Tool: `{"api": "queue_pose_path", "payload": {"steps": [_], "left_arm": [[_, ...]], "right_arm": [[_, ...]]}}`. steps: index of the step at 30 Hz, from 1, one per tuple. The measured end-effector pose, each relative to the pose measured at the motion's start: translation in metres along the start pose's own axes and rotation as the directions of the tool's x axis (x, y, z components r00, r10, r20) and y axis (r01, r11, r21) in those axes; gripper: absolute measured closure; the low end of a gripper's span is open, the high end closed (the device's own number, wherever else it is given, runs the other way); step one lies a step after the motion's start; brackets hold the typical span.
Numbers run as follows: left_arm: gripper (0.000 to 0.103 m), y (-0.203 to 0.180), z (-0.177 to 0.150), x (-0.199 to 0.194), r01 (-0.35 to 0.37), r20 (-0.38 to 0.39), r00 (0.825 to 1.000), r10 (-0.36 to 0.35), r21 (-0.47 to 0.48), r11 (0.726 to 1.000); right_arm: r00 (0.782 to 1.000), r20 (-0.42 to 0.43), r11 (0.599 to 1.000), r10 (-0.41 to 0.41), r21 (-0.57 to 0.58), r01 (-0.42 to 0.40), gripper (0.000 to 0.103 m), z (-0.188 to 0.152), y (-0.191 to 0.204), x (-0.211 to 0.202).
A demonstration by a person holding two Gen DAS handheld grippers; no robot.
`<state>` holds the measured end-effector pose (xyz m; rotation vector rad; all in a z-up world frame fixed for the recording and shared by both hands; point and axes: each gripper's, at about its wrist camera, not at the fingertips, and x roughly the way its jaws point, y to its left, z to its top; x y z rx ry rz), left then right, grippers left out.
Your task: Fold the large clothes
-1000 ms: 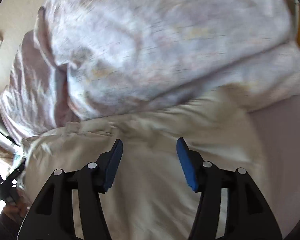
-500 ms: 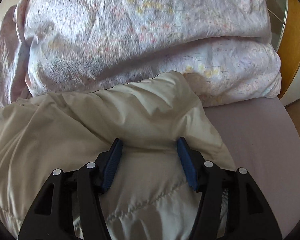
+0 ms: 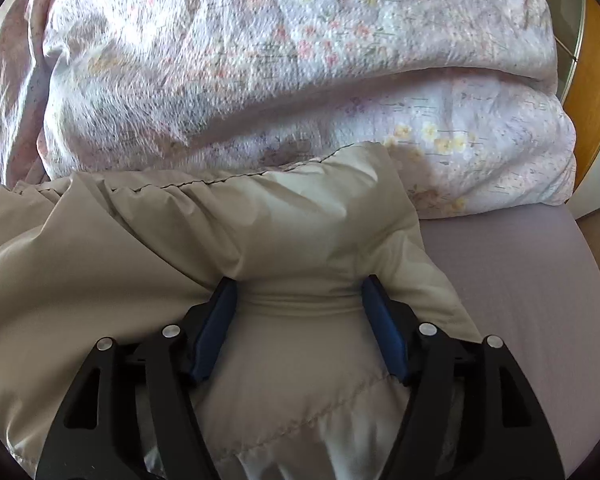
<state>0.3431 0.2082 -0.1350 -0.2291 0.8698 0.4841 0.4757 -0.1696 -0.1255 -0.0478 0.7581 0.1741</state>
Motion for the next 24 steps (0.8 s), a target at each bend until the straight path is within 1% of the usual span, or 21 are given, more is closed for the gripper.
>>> {"api": "queue_pose_path", "payload": {"steps": [7,12,13,17,24], "left_arm": [[0.008,-0.002,0.000,0.002,-0.007,-0.002,1.000,0.007,0.003,1.000],[0.007,-0.003,0.000,0.002,-0.004,0.007,1.000,0.004,0.005,1.000],[0.007,-0.003,0.000,0.002,-0.004,0.009,1.000,0.004,0.005,1.000],[0.006,-0.003,0.000,0.005,-0.002,0.018,1.000,0.002,0.003,1.000],[0.005,-0.001,-0.002,0.011,-0.001,0.028,1.000,0.001,-0.003,1.000]], "right_arm": [[1.000,-0.001,1.000,-0.006,-0.010,0.006,0.034,0.006,0.017,0.029],[1.000,0.009,1.000,-0.012,-0.014,0.013,0.034,0.005,0.020,0.035],[1.000,0.011,1.000,-0.014,-0.014,0.014,0.033,0.003,0.017,0.028],[1.000,0.022,1.000,-0.020,-0.016,0.021,0.033,0.001,0.020,0.032],[1.000,0.029,1.000,-0.011,-0.019,0.012,0.033,-0.003,0.023,0.035]]}}
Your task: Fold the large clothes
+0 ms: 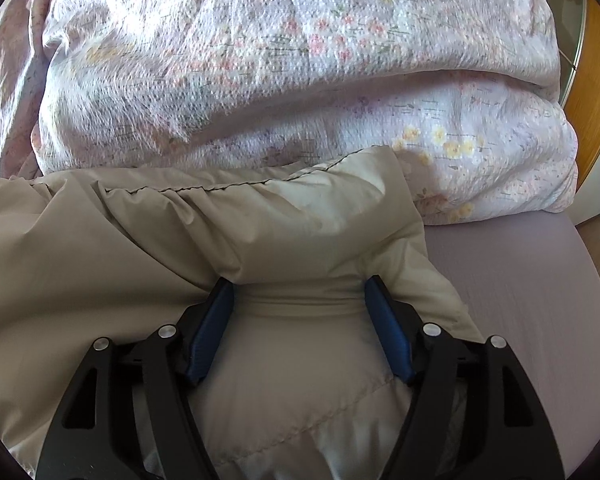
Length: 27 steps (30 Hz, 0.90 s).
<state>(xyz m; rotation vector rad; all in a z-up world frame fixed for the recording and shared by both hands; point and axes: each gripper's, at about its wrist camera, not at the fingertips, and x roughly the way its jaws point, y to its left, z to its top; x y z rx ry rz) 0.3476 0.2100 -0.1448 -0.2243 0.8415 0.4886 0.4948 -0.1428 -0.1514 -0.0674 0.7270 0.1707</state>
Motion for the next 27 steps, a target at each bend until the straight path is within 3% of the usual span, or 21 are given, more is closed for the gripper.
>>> {"api": "queue_pose_path", "payload": {"steps": [10,17,22,27], "left_arm": [[0.004,-0.001,-0.005,0.002,-0.010,0.009,1.000,0.010,0.002,1.000],[0.004,0.003,0.002,-0.020,-0.018,-0.059,0.998,0.019,0.021,1.000],[0.004,0.033,0.002,-0.061,-0.019,-0.033,0.999,0.018,-0.012,1.000],[0.004,0.077,-0.012,-0.082,-0.041,-0.075,0.997,0.036,-0.063,0.997]], "right_arm": [[1.000,0.008,1.000,0.008,0.016,-0.008,0.033,-0.005,-0.002,-0.005],[0.998,-0.064,0.998,0.003,0.062,0.000,0.033,0.009,-0.016,-0.023],[0.998,-0.054,0.985,-0.006,0.170,0.016,0.025,0.005,-0.051,-0.060],[0.988,-0.151,0.953,0.034,0.304,0.014,0.023,-0.020,-0.094,-0.074]]}}
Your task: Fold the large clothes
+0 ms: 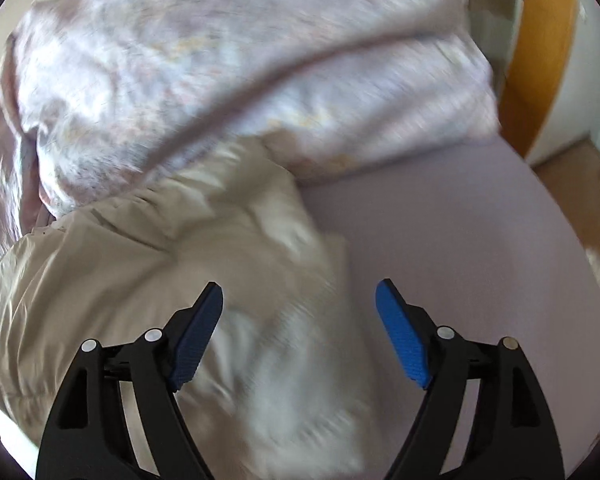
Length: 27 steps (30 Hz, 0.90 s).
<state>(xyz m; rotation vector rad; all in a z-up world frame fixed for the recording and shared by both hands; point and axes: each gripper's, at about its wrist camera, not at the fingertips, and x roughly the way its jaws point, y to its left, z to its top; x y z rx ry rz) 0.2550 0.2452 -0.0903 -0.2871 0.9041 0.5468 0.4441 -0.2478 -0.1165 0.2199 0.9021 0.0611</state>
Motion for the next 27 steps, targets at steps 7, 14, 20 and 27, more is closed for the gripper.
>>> {"api": "queue_pose_path", "payload": {"steps": [7,14,20,27], "left_arm": [[0.004,0.028,-0.033,0.001,0.062,-0.116,0.991,-0.069,-0.061,0.996],[0.026,0.025,-0.067,0.014,0.182,-0.177,0.958,-0.227,-0.237,0.954],[0.061,0.025,-0.070,0.002,0.213,-0.133,0.956,-0.263,-0.305,0.928],[0.075,0.037,-0.073,-0.033,0.231,-0.055,0.965,-0.255,-0.271,0.934]], "right_arm": [[0.971,-0.158,0.957,0.181,0.256,-0.137,0.022,-0.022,-0.043,0.016],[0.941,-0.163,0.889,0.298,0.406,-0.212,0.040,-0.041,-0.052,0.031],[0.949,-0.139,0.897,0.282,0.389,-0.210,0.069,-0.046,-0.025,0.008],[0.941,-0.122,0.895,0.315,0.370,-0.251,0.076,-0.052,-0.007,-0.017]]}}
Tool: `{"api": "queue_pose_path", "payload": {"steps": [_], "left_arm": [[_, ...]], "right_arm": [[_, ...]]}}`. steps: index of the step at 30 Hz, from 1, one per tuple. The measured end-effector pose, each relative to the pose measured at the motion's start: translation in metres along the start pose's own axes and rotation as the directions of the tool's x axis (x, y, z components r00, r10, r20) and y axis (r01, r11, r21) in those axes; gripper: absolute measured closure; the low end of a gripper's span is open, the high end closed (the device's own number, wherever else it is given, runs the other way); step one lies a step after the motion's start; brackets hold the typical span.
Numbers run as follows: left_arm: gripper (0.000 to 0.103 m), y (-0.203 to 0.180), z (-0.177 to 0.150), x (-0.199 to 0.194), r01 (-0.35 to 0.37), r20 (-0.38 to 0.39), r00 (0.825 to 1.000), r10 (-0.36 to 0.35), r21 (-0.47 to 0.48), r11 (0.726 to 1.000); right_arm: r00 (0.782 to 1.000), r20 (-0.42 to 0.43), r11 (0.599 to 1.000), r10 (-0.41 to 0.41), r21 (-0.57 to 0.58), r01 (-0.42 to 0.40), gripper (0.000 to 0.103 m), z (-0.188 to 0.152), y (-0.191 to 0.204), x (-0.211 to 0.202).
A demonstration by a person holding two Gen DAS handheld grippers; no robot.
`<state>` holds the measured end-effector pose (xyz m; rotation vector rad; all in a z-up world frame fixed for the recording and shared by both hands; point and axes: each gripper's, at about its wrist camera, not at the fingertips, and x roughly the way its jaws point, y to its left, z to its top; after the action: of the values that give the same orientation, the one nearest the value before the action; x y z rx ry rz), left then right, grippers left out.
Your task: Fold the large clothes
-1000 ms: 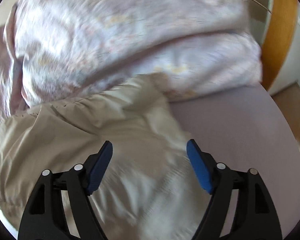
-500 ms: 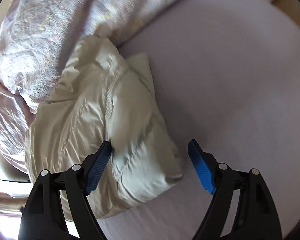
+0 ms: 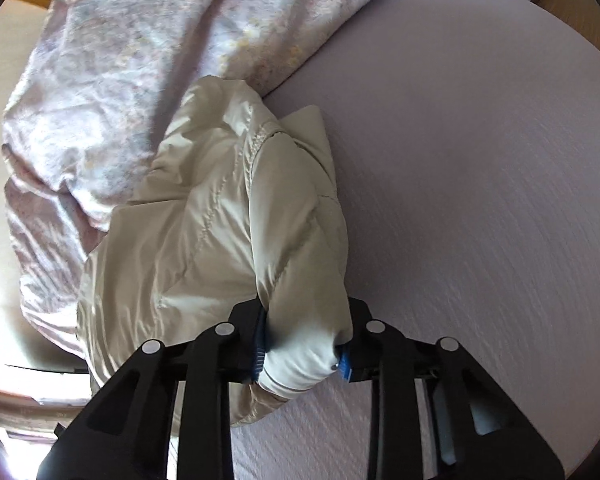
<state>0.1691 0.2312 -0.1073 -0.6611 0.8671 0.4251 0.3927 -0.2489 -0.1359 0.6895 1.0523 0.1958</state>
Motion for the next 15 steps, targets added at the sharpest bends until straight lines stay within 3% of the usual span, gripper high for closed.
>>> {"api": "queue_pose_path", "payload": {"steps": [15], "left_arm": [[0.075,0.089,-0.042,-0.081,-0.050,0.004,0.999,0.050,-0.009,0.999]], "right_arm": [[0.987,-0.132,0.993,0.094,-0.061,-0.102,0.076,-0.089,0.005,-0.019]]}}
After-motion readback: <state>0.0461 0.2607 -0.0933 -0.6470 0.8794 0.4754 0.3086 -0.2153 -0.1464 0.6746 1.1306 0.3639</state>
